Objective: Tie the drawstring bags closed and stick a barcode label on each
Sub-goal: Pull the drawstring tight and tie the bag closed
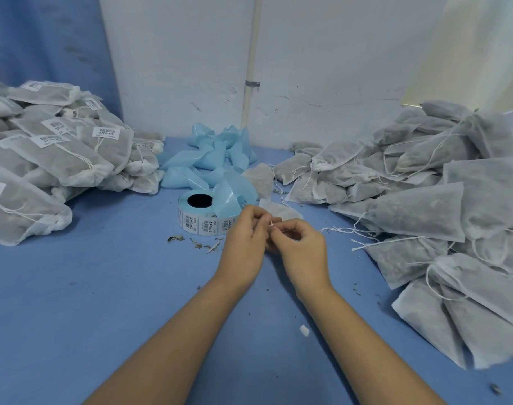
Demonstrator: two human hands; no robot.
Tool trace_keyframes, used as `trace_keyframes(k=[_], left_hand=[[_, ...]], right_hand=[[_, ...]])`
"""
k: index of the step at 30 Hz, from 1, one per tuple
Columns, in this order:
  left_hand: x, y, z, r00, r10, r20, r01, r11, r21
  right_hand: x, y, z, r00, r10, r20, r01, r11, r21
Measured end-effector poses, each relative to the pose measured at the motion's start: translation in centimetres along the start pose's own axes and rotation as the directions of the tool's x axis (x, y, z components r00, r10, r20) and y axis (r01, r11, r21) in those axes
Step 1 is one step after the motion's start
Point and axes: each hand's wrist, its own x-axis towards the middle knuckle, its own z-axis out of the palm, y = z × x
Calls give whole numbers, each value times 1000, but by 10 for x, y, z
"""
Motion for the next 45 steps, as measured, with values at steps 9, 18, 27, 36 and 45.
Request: trace_keyframes(k=[9,18,27,36,45], left_hand=[[2,0,-2,997,78,-2,-77,993,93],[1,1,-1,997,65,30,-69,985,158],[2,3,0,991,130,30,-133,947,294],[4,1,0,995,95,8,-91,928,362],[5,-8,-7,990,102,94,-137,830,541]], right_hand=[[5,-6,-4,952,203,228,-286,856,431],[10,-10,-15,917,206,342,-377,731,569],[12,-8,-15,914,260,311,-404,652,642],[15,-3,-17,908,250,336,-418,576,703],[14,-5,-19,858,187,479,-507,461,728]])
